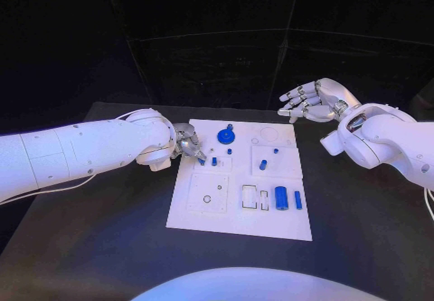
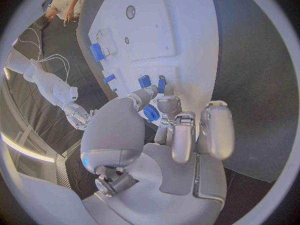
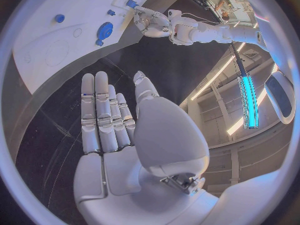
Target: Assemble the parts on the task board
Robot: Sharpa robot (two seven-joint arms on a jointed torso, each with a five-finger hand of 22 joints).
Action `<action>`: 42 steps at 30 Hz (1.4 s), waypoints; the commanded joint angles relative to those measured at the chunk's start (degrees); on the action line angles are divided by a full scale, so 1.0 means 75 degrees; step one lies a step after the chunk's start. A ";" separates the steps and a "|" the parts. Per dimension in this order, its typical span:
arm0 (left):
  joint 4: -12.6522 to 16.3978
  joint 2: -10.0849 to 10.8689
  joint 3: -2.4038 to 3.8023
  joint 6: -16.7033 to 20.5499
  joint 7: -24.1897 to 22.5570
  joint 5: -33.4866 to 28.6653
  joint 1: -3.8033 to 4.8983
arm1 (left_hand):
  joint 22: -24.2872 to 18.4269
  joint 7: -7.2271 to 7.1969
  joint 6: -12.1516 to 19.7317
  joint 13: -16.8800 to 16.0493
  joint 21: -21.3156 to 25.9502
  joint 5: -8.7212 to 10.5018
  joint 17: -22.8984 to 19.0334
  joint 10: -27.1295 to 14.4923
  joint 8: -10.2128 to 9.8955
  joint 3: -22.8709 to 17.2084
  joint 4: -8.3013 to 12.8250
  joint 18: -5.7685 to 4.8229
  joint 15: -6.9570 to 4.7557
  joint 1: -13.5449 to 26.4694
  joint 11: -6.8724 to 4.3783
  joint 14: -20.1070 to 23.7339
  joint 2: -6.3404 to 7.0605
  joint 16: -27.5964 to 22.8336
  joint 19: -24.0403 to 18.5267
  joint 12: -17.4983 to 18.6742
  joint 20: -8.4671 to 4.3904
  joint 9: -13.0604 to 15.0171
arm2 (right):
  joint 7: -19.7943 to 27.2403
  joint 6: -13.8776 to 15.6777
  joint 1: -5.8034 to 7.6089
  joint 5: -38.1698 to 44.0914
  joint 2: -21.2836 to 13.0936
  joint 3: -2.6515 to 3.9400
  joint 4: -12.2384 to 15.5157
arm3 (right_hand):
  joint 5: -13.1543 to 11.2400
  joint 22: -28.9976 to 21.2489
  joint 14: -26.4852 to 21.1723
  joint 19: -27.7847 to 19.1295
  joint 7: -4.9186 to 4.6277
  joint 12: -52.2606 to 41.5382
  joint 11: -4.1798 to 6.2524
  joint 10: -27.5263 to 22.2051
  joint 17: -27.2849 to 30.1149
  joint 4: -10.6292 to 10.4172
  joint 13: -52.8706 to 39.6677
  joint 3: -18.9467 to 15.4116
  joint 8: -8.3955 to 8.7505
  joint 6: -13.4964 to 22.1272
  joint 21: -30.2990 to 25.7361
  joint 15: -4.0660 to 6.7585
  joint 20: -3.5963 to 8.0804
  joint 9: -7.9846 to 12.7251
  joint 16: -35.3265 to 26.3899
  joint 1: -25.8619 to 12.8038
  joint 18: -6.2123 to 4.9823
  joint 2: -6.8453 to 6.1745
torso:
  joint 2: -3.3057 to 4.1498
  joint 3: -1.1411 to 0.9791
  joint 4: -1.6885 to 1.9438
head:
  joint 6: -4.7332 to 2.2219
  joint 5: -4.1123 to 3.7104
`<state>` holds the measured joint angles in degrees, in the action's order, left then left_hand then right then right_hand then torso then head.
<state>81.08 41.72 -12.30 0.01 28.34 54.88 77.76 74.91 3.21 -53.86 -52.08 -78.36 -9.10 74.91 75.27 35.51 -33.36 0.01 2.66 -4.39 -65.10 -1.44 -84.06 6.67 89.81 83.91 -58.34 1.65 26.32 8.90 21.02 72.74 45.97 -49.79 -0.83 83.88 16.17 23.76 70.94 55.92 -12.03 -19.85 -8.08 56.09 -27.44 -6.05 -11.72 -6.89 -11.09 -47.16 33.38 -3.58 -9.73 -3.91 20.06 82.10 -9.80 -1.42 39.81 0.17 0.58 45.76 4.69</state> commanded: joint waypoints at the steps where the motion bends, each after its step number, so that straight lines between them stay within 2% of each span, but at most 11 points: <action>1: -0.0002 0.0009 -0.0019 -0.0203 0.0100 0.0077 -0.0014 | 0.0181 -0.0042 -0.0027 0.0003 -0.0035 -0.0018 0.2013 0.0043 0.0026 -0.0911 0.0935 0.0082 -0.0037 -0.0064 -0.0005 -0.0792 -0.0009 0.0025 0.0130 -0.0034 -0.0007 0.0007 | 0.0082 -0.0030 0.0014 -0.0020 -0.0002 0.0006 0.0015 | 0.0043 -0.0010 0.0017 0.0051 -0.0061 -0.0028 -0.0013 -0.0054 0.0010 0.0023 0.0013 -0.0011 -0.0030 0.0070 -0.0031 -0.0034 -0.0018 -0.0001 -0.0039 0.0014 -0.0083 0.0069 | -0.0001 0.0002 0.0005 | 0.0018 -0.0007; 17: 0.0114 0.0072 -0.0023 -0.0418 0.0105 0.0077 -0.0018 | 0.0210 -0.0044 -0.0036 -0.0003 -0.0058 -0.0052 0.2013 0.0060 0.0033 -0.0920 0.0937 0.0075 -0.0037 -0.0066 -0.0008 -0.0792 -0.0006 0.0025 0.0141 -0.0039 -0.0007 0.0005 | 0.0095 -0.0055 0.0014 -0.0020 -0.0004 0.0005 0.0010 | 0.0048 -0.0021 0.0027 0.0065 -0.0062 -0.0042 -0.0015 -0.0058 0.0023 0.0025 0.0046 -0.0020 -0.0042 0.0079 -0.0048 -0.0035 -0.0019 -0.0001 -0.0050 -0.0002 -0.0083 0.0077 | 0.0001 -0.0001 0.0005 | 0.0051 -0.0002; 24: 0.0104 0.0072 -0.0023 -0.0377 0.0098 0.0076 -0.0018 | 0.0234 -0.0066 -0.0079 -0.0024 -0.0070 -0.0247 0.2013 0.0122 0.0072 -0.0920 0.0905 0.0071 -0.0042 0.0026 -0.0018 -0.0792 0.0048 0.0025 0.0151 -0.0052 -0.0011 -0.0005 | 0.0098 -0.0055 0.0014 -0.0020 0.0002 0.0005 0.0007 | 0.0048 -0.0021 0.0027 0.0065 -0.0062 -0.0042 -0.0015 -0.0058 0.0023 0.0025 0.0046 -0.0020 -0.0042 0.0079 -0.0048 -0.0035 -0.0019 -0.0001 -0.0050 -0.0002 -0.0083 0.0077 | 0.0001 0.0001 0.0006 | 0.0050 0.0011; 28: 0.0074 0.0039 -0.0023 -0.0318 0.0086 0.0074 -0.0018 | 0.0263 -0.0130 -0.0143 -0.0066 -0.0090 -0.0266 0.2013 0.0186 0.0103 -0.0838 0.0816 0.0066 -0.0064 0.0175 -0.0057 -0.0792 0.0097 0.0025 0.0163 -0.0093 -0.0022 -0.0017 | 0.0098 -0.0054 0.0014 -0.0020 0.0007 0.0005 0.0006 | 0.0049 -0.0023 0.0028 0.0066 -0.0062 -0.0043 -0.0015 -0.0060 0.0025 0.0026 0.0051 -0.0021 -0.0043 0.0080 -0.0051 -0.0035 -0.0019 -0.0001 -0.0052 -0.0002 -0.0083 0.0078 | 0.0003 -0.0005 -0.0006 | 0.0058 0.0014; 32: 0.0025 -0.0011 -0.0022 -0.0281 0.0079 0.0073 -0.0018 | 0.0281 -0.0223 -0.0260 -0.0129 -0.0095 -0.0250 0.2013 0.0247 0.0104 -0.0582 0.0607 0.0064 -0.0115 0.0432 -0.0116 -0.0792 0.0122 0.0025 0.0171 -0.0152 -0.0062 -0.0074 | 0.0098 -0.0053 0.0014 -0.0020 0.0007 0.0005 0.0008 | 0.0049 -0.0023 0.0028 0.0066 -0.0062 -0.0043 -0.0015 -0.0060 0.0025 0.0026 0.0051 -0.0021 -0.0043 0.0080 -0.0051 -0.0035 -0.0019 -0.0001 -0.0052 -0.0002 -0.0083 0.0078 | 0.0001 -0.0005 -0.0006 | 0.0064 0.0008; 42: -0.0109 -0.0141 -0.0022 -0.0355 0.0090 0.0072 -0.0017 | 0.0355 -0.0248 -0.0388 -0.0206 -0.0146 -0.0245 0.2013 0.0280 0.0077 -0.0285 0.0373 0.0047 -0.0145 0.0690 -0.0147 -0.0792 0.0105 0.0025 0.0201 -0.0214 -0.0097 -0.0157 | 0.0092 -0.0049 0.0014 -0.0020 -0.0008 0.0005 0.0031 | 0.0049 -0.0023 0.0028 0.0066 -0.0062 -0.0043 -0.0015 -0.0060 0.0025 0.0026 0.0051 -0.0021 -0.0043 0.0080 -0.0051 -0.0035 -0.0019 -0.0001 -0.0052 -0.0002 -0.0083 0.0078 | 0.0000 -0.0007 -0.0006 | 0.0088 -0.0011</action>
<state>80.24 40.87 -12.37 -1.50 28.84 55.23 77.75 74.91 1.41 -56.45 -53.57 -79.27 -11.03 74.91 77.10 36.24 -35.82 2.78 2.66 -5.03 -60.26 -2.48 -83.86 7.45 89.81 83.90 -59.68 1.24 25.19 9.05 20.85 72.73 45.97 -49.83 -0.84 83.94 16.17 23.66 70.94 56.12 -11.97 -19.85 -8.08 56.09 -27.33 -6.05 -11.43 -6.89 -11.09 -46.88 33.38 -3.58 -9.93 -3.90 20.06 82.10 -9.79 -1.42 39.82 0.12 0.55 46.37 4.64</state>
